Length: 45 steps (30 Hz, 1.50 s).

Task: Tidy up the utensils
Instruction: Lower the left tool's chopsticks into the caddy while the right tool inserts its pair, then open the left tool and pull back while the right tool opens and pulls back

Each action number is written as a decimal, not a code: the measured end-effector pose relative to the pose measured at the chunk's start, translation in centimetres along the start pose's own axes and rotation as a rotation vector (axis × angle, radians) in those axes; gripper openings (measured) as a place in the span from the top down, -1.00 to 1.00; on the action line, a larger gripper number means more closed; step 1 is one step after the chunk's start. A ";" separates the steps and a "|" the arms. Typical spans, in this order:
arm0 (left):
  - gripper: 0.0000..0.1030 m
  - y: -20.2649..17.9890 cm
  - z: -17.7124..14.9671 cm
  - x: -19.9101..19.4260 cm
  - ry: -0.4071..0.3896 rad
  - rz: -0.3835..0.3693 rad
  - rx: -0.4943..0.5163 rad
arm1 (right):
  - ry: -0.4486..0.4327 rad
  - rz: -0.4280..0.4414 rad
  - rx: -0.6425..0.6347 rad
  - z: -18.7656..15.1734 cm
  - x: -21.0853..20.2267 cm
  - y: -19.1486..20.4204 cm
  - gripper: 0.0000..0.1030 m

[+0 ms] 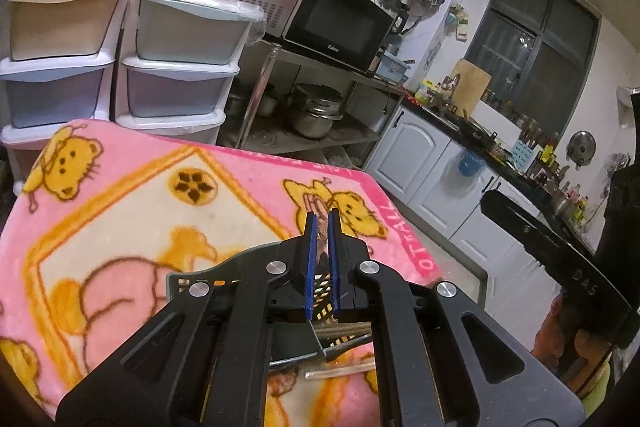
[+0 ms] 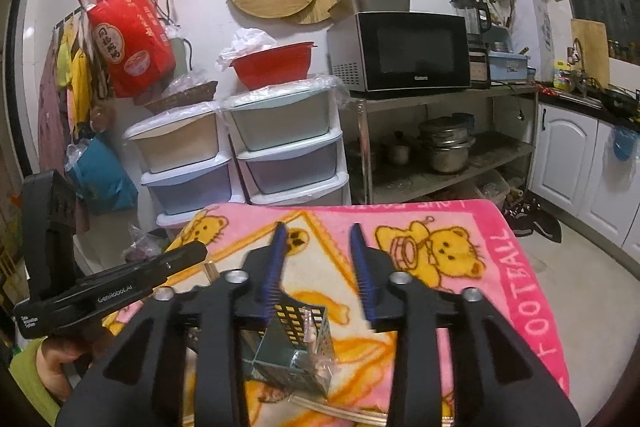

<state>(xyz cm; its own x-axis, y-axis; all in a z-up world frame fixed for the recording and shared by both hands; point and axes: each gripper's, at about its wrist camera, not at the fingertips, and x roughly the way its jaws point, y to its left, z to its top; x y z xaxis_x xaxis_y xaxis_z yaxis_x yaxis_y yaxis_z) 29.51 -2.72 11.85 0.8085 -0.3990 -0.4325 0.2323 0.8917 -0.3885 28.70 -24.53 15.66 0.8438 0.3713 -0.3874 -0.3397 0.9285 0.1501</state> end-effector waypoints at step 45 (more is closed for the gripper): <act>-0.79 -0.7 -3.2 -7.7 -0.083 0.004 0.031 | 0.024 -0.037 0.011 -6.5 -6.9 -1.1 -0.59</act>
<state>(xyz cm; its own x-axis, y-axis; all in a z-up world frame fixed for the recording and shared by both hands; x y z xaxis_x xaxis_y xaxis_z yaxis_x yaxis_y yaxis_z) 21.38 -0.94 12.90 0.8510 -0.3775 -0.3650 0.2445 0.9000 -0.3608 20.60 -28.16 12.25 0.8457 0.3363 -0.4143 -0.3035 0.9418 0.1449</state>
